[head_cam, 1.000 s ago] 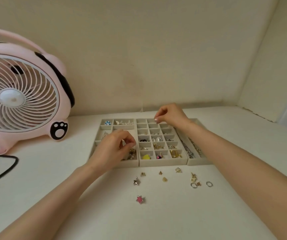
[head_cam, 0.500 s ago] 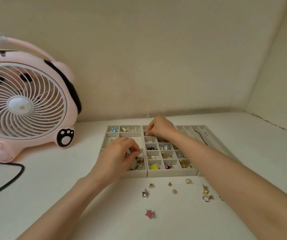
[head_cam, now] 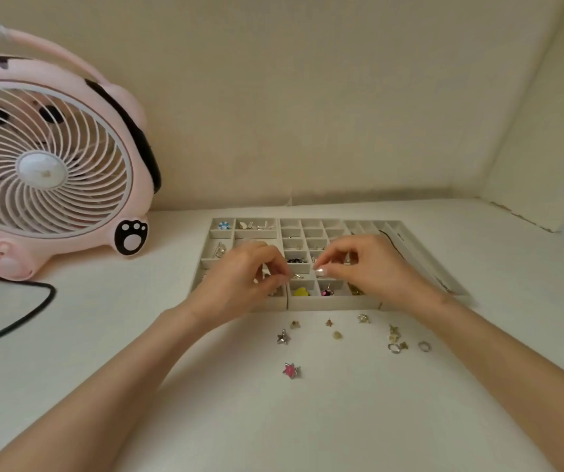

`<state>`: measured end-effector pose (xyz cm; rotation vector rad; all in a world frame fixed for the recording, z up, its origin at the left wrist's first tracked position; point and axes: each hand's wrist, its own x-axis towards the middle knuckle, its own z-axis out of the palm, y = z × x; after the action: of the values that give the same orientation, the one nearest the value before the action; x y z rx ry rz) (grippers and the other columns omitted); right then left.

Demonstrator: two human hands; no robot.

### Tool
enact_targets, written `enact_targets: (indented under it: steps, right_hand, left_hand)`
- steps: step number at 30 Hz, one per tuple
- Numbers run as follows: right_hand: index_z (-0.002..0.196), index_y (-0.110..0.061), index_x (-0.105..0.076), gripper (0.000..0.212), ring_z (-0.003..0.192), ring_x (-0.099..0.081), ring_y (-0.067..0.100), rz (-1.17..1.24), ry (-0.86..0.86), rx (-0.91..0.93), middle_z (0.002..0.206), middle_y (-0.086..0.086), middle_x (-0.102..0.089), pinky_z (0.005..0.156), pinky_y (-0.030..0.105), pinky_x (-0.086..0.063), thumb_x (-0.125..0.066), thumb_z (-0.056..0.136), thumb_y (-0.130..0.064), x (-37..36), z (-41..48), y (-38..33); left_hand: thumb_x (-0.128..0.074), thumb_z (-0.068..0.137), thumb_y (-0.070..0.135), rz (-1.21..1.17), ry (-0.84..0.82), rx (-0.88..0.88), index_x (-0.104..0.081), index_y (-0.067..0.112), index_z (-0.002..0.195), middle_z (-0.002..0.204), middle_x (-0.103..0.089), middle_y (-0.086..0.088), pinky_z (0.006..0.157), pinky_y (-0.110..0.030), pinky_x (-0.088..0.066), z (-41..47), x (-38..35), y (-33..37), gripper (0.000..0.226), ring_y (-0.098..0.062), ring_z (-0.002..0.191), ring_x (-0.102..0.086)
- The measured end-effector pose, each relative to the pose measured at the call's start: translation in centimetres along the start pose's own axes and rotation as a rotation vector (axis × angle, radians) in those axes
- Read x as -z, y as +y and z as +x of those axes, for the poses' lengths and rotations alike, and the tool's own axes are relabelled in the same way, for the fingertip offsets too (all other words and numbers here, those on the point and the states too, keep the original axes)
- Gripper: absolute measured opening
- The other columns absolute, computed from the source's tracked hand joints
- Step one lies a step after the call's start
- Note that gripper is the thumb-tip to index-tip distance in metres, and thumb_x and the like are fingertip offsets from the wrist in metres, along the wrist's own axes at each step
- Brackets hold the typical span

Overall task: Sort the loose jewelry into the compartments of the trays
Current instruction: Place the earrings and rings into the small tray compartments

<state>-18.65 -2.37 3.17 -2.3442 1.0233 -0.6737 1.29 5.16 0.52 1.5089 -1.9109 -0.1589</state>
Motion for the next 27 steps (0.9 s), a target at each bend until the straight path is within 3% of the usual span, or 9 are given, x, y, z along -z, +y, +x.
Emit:
enact_targets:
  steps: [2,13,16,19,22,27]
  right_hand:
    - [0.079,-0.029,-0.074,0.006,0.058,-0.049,-0.007,0.021,0.018,0.000,0.072,-0.010,-0.066,0.060,0.013,-0.033,-0.073,0.079,-0.023,0.4,-1.9,0.6]
    - [0.075,-0.021,-0.075,0.014,0.056,-0.048,-0.004,0.013,0.089,-0.100,0.070,-0.009,-0.064,0.057,0.009,-0.034,-0.073,0.078,-0.008,2.9,-7.4,4.2]
    - [0.075,-0.021,-0.075,0.015,0.055,-0.048,-0.004,0.011,0.089,-0.111,0.071,-0.009,-0.065,0.056,0.008,-0.033,-0.072,0.079,-0.007,3.2,-7.8,4.4]
    - [0.073,-0.026,-0.073,0.018,0.054,-0.046,-0.002,-0.007,0.095,-0.122,0.065,-0.013,-0.061,0.056,0.011,-0.034,-0.073,0.078,-0.010,3.4,-8.0,5.0]
    - [0.072,-0.030,-0.073,0.018,0.054,-0.045,0.000,-0.022,0.085,-0.136,0.064,-0.017,-0.059,0.055,0.011,-0.033,-0.075,0.077,-0.013,3.6,-8.4,5.7]
    - [0.073,-0.031,-0.074,0.016,0.053,-0.044,0.001,-0.051,0.054,-0.165,0.070,-0.023,-0.059,0.056,0.012,-0.034,-0.075,0.076,-0.015,3.7,-9.1,6.5]
  left_hand:
    - [-0.065,0.085,0.017,-0.008,-0.059,-0.027,-0.064,0.026,0.083,0.080,-0.060,0.011,0.062,-0.011,-0.036,-0.1,0.1,0.3,0.009,-0.002,0.075,-0.050]
    - [-0.070,0.081,0.017,0.047,-0.295,-0.112,-0.067,0.024,0.078,0.078,-0.062,0.013,0.068,-0.012,-0.037,-0.2,1.1,0.6,0.008,-0.006,0.082,-0.048]
    - [-0.070,0.077,0.036,0.113,-0.326,-0.151,-0.067,0.029,0.077,0.078,-0.059,0.014,0.073,-0.014,-0.035,-0.2,0.8,0.2,0.008,-0.003,0.082,-0.046]
    - [-0.052,0.064,0.062,0.143,-0.341,-0.160,-0.066,0.033,0.075,0.079,-0.056,0.016,0.076,-0.018,-0.035,-0.1,0.7,-0.2,0.034,-0.002,0.084,-0.044]
    - [-0.050,0.062,0.065,0.156,-0.367,-0.180,-0.064,0.039,0.072,0.078,-0.055,0.017,0.077,-0.023,-0.038,-0.2,0.6,-0.1,0.032,-0.003,0.086,-0.045]
    - [-0.048,0.062,0.066,0.174,-0.403,-0.195,-0.057,0.049,0.065,0.084,-0.056,0.018,0.075,-0.018,-0.037,-0.3,0.4,-0.1,0.019,-0.004,0.087,-0.046]
